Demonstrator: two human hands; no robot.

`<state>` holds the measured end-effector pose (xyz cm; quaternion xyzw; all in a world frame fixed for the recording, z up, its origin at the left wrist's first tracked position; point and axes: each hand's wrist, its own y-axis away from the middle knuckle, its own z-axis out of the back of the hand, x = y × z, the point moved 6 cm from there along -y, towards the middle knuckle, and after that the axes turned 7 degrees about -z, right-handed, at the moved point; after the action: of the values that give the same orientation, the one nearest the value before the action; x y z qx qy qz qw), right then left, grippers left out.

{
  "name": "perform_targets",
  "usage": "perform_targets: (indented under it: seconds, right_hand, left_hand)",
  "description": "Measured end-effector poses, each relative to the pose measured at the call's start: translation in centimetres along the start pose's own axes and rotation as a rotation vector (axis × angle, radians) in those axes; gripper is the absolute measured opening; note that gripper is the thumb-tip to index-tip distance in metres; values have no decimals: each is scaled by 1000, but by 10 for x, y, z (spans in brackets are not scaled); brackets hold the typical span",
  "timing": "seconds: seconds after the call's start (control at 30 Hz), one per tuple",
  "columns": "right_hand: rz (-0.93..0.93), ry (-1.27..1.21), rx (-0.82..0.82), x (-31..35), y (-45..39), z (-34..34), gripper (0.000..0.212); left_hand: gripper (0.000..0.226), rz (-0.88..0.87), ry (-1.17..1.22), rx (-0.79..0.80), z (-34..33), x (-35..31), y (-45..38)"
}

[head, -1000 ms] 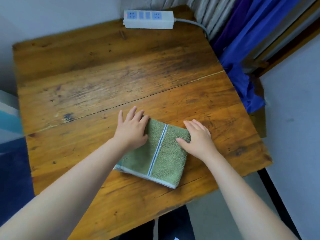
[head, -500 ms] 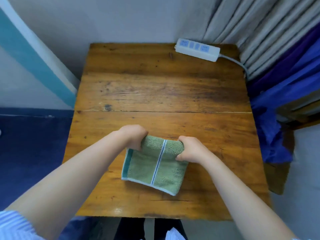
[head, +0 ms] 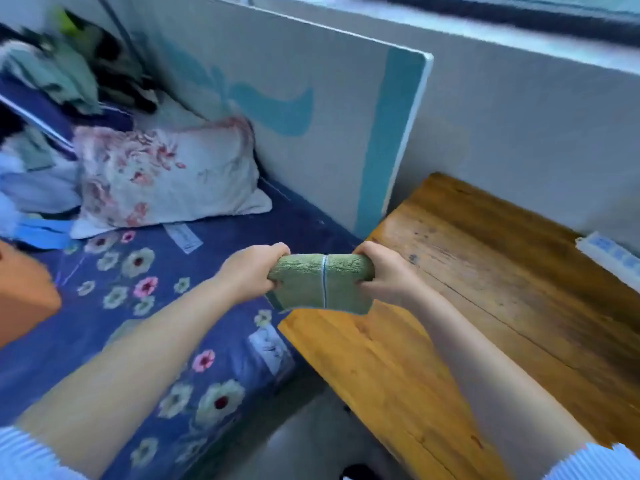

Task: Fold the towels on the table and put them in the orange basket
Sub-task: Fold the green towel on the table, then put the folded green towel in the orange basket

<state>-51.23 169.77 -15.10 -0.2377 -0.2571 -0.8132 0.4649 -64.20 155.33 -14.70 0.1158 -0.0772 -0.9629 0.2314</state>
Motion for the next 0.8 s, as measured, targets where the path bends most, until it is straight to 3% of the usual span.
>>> perform_targets:
  seconds: [0.3, 0.43, 0.57, 0.8]
  right_hand:
    - [440, -23, 116, 238, 41, -135, 49]
    - [687, 85, 248, 344, 89, -212, 65]
    - [785, 63, 325, 416, 114, -255, 75]
    - [701, -179, 488, 500, 122, -319, 37]
  left_hand:
    - [34, 370, 119, -196, 31, 143, 268]
    - [31, 529, 30, -223, 26, 189, 402]
    - [36, 671, -9, -262, 29, 215, 492]
    - [47, 794, 8, -339, 28, 262, 590]
